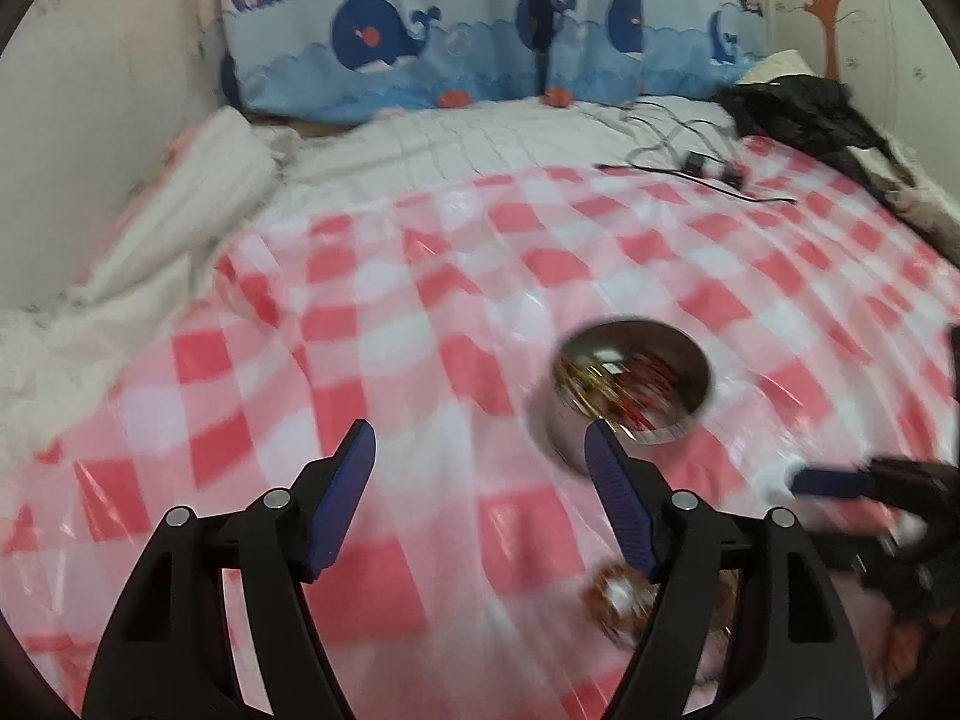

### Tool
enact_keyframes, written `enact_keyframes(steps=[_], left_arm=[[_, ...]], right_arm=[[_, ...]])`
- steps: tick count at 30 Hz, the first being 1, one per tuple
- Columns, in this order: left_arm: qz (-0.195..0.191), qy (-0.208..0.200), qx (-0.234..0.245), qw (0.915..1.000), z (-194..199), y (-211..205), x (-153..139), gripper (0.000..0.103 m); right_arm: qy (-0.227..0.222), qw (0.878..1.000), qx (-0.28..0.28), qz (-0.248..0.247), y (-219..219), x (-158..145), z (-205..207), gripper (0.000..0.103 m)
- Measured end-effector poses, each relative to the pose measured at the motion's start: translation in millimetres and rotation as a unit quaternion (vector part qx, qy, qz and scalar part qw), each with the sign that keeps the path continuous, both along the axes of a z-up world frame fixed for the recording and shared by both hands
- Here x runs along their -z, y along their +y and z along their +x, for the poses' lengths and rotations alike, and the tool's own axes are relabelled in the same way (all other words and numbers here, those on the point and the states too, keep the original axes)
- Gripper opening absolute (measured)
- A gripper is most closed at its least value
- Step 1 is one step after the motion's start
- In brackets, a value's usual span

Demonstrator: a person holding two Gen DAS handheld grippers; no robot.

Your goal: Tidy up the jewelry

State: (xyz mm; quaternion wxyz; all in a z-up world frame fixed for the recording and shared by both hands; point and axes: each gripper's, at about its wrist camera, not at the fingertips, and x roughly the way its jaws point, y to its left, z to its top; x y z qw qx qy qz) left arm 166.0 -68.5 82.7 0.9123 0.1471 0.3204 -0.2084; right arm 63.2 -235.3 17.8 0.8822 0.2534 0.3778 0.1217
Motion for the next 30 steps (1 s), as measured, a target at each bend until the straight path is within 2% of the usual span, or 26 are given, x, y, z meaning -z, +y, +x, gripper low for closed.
enact_keyframes(steps=[2,5,8,12,15,17,23,26,30], left_arm=[[0.015,-0.015,-0.012,0.9997,6.8,-8.5,1.2,0.07],[0.029,-0.011,-0.006,0.9995,18.4,-25.3,5.0,0.07],[0.062,-0.014,-0.003,0.998,26.3,-41.0,14.4,0.07],[0.095,0.018,0.015,0.9952,33.2,-54.0,34.8,0.07],[0.115,0.022,0.033,0.9926,28.1,-63.9,41.3,0.07],[0.11,0.018,0.033,0.9932,25.6,-64.7,37.6,0.07],[0.058,-0.005,0.019,0.9981,15.3,-47.0,7.9,0.071],[0.088,-0.028,0.004,0.9957,16.3,-44.2,6.9,0.071],[0.105,-0.026,-0.002,0.9941,26.3,-49.5,13.7,0.071]], right_arm=[[0.003,1.0,-0.001,0.006,-0.4,1.8,0.4,0.067],[0.003,1.0,-0.001,0.018,-3.2,2.5,0.8,0.068],[0.001,0.999,0.001,0.034,-7.1,1.4,0.6,0.068],[-0.005,0.999,0.0,0.052,-10.5,-1.1,0.3,0.069],[-0.008,0.998,0.0,0.06,-11.6,-2.8,-0.1,0.07],[-0.01,0.998,0.002,0.062,-12.7,-3.7,-0.8,0.07],[-0.009,0.998,0.005,0.064,-14.4,-2.8,-2.2,0.071],[-0.008,0.998,0.003,0.063,-12.9,-2.9,-2.2,0.071],[-0.005,0.998,0.002,0.064,-12.2,-1.2,-1.6,0.071]])
